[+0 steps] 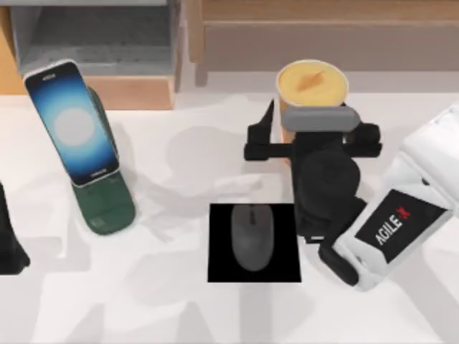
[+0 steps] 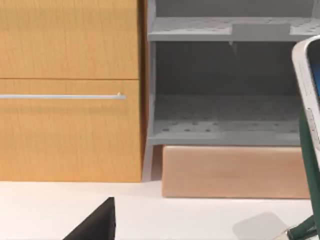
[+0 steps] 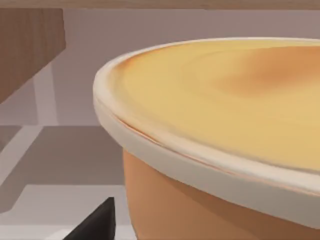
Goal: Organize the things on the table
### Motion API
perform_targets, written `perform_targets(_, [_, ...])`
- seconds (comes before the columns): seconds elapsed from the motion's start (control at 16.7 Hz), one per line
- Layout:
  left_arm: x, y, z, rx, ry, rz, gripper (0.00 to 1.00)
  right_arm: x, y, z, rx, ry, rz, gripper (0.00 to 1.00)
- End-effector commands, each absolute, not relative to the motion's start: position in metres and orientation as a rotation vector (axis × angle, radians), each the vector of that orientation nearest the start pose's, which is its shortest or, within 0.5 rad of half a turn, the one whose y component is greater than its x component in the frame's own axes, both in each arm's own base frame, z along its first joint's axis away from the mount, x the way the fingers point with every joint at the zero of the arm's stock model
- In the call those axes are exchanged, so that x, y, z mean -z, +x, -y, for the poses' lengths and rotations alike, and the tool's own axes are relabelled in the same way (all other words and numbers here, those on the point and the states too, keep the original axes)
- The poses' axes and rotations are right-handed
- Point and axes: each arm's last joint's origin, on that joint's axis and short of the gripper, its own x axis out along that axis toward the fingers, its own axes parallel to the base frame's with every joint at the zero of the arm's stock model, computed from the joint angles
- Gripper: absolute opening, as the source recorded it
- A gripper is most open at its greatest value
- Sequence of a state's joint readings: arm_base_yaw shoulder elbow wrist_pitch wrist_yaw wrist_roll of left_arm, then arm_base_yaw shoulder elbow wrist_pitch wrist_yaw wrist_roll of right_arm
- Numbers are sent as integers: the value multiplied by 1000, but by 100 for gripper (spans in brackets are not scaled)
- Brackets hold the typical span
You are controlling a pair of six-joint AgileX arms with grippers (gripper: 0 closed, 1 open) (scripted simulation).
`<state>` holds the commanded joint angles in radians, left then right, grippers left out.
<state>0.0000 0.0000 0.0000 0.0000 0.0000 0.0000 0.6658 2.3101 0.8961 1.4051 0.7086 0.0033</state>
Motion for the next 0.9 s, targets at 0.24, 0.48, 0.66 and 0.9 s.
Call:
perform_targets(0.24, [-160, 106, 1, 0, 0, 0, 100, -61, 319, -229, 16, -12, 0, 92])
perform_targets(0.48, [-160, 106, 1, 0, 0, 0, 100, -61, 319, -229, 16, -12, 0, 62])
perform_targets(0.66, [-160, 106, 1, 0, 0, 0, 100, -61, 319, -229, 16, -12, 0, 40])
perform_targets(0.9, [-160, 106, 1, 0, 0, 0, 100, -61, 319, -229, 16, -12, 0, 10])
